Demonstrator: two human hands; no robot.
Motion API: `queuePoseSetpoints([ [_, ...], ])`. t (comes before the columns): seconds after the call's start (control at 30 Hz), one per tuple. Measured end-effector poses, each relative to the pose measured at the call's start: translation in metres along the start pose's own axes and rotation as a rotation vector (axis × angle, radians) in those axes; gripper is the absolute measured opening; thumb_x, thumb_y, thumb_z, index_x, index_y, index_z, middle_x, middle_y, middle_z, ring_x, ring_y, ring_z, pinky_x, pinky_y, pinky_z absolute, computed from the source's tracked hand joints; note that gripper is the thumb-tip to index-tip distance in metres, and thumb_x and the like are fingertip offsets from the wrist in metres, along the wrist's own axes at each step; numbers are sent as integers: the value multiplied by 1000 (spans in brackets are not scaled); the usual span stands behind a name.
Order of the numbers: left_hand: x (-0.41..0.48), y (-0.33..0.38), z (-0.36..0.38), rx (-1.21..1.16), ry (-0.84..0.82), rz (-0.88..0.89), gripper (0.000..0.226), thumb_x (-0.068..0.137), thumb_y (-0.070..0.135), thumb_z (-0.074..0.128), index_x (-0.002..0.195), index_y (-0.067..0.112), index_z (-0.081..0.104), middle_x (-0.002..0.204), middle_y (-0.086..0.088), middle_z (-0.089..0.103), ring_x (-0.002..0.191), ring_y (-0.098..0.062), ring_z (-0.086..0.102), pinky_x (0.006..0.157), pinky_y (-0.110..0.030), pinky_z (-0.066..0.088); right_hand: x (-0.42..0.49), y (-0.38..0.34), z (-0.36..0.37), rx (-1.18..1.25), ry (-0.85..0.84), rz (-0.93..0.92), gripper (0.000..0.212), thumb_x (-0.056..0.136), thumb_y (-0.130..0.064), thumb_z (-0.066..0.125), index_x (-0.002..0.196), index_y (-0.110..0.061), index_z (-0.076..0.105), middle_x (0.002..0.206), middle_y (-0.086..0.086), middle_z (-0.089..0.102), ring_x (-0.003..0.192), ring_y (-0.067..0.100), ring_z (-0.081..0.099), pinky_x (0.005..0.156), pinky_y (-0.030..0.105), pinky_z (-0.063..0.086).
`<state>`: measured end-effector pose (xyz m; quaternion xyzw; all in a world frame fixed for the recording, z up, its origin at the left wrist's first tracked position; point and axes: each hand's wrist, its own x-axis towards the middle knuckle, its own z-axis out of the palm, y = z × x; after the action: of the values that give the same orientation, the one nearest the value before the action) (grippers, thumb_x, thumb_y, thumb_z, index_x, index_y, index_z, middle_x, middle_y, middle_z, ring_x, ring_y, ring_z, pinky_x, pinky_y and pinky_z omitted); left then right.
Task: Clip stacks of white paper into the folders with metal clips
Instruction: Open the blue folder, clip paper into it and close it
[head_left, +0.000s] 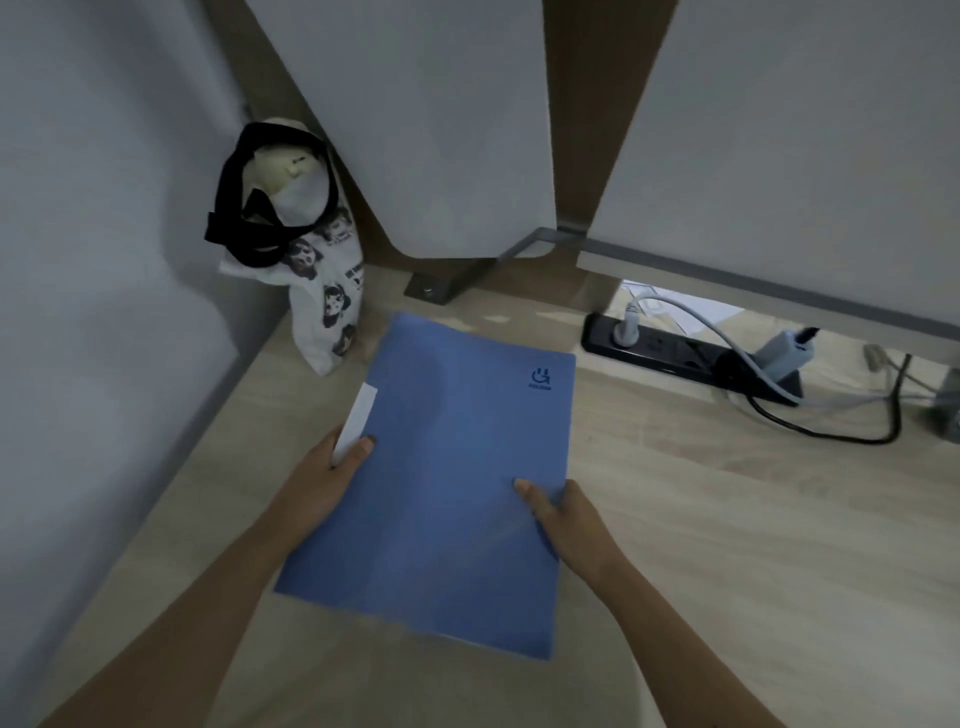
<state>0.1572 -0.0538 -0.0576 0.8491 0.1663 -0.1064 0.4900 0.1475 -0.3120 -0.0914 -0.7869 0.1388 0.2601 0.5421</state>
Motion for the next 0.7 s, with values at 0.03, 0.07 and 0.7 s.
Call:
queuePoseSetpoints([
  [0.03,9,-2,-4,-32,-23,-8,45,96,24,45,138,10,39,134,4,46,125,-16,44,99,-23,31,8,-7,6,-20,11,10,72,74,-63,56,118,-6,50,112,4,63,92,20,64,70,28,55],
  [0.07,16,-3,-8,-49,-35,-20,44,96,24,45,138,11,40,130,4,48,124,-17,45,97,-24,33,14,-12,9,-51,24,27,62,81,-56,55,114,-4,49,107,4,62,89,20,62,64,23,51],
  [0.7,72,-8,-33,135,-18,-27,53,85,46,58,133,33,42,141,-6,31,131,-23,33,111,-40,29,25,-58,8,-589,192,-24,66,81,-64,44,116,-9,40,116,12,53,101,29,56,75,37,46],
])
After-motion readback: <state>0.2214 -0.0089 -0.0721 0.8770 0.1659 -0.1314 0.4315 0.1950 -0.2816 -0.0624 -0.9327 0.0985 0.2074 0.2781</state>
